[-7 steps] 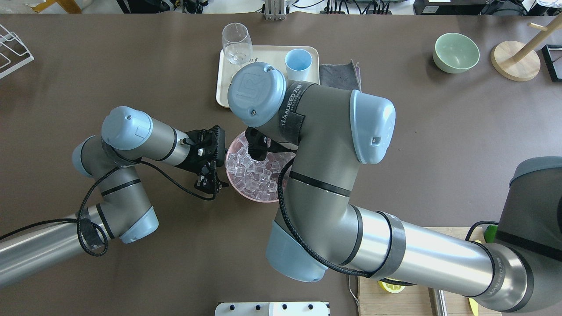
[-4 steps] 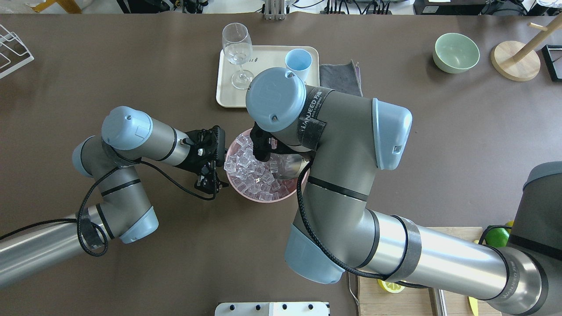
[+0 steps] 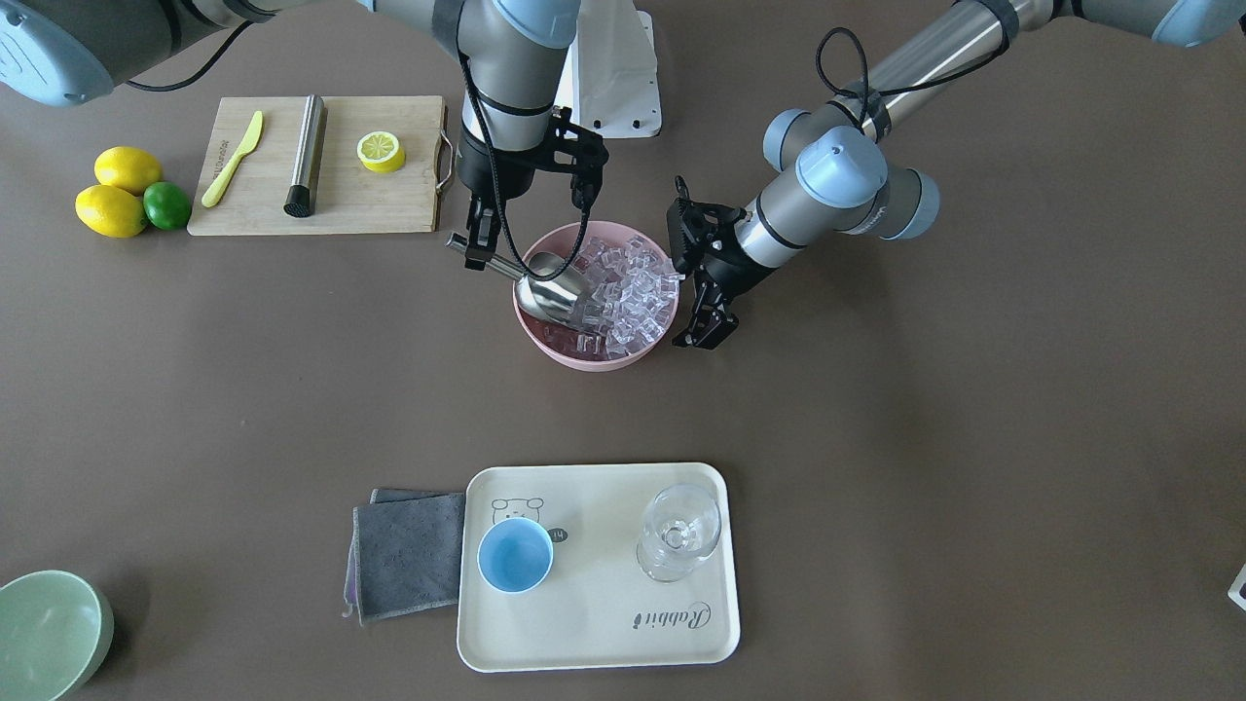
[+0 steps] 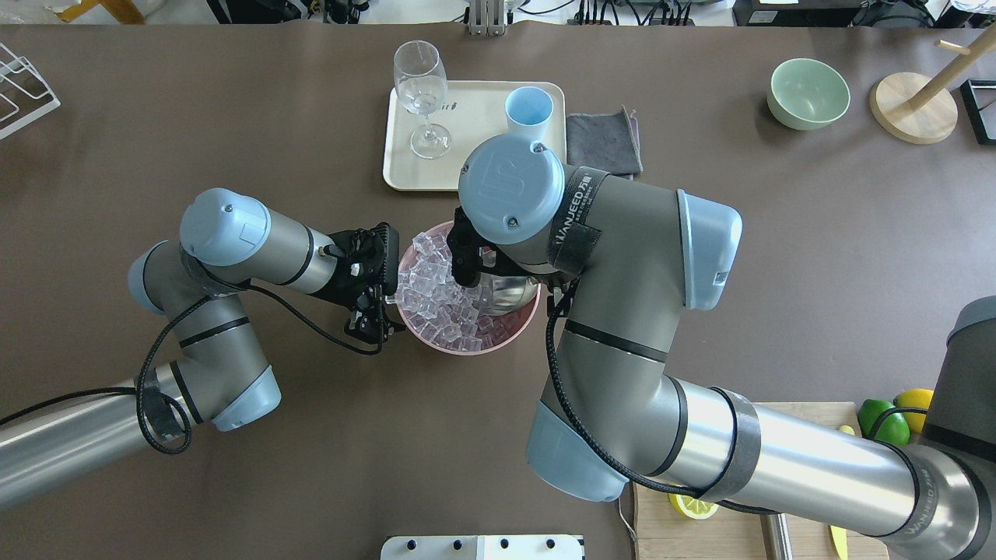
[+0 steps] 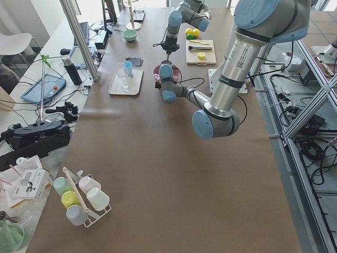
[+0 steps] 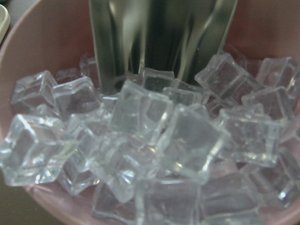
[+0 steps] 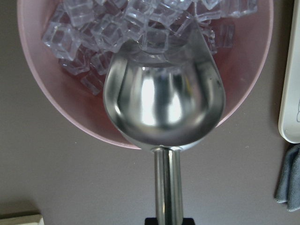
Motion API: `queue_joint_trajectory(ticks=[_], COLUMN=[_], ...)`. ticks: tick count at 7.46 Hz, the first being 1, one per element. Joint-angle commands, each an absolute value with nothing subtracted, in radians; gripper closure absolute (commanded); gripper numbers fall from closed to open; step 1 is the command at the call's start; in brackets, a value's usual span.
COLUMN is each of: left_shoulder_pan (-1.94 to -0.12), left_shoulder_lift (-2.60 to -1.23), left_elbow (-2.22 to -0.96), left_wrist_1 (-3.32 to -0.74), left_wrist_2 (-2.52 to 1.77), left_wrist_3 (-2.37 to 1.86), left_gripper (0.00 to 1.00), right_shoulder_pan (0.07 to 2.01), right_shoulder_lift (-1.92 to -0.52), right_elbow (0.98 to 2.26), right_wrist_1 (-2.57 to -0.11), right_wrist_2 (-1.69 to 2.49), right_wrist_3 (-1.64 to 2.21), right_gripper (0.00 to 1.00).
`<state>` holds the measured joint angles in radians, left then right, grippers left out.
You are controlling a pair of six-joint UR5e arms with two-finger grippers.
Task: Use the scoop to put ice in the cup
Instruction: 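Push the scoop through the ice toward the left gripper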
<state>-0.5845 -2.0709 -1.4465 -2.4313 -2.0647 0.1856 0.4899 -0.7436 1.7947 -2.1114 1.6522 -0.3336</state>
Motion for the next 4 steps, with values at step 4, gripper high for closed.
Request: queue_joint_trajectory(ticks=[4], left_shoulder_pan=[-0.584], left_shoulder_lift=[-2.069], left_elbow=[-1.447], left_wrist_1=[-2.431], left_wrist_2=[-2.065], left_wrist_3=[0.186], left_gripper=[0.01], right_shoulder_pan=[0.492], right_shoulder_lift=[-0.874], right_elbow=[1.858], right_wrist_1=[-1.881], right_wrist_2=[1.696], right_wrist_3=[-0.312], right_gripper=[1.0])
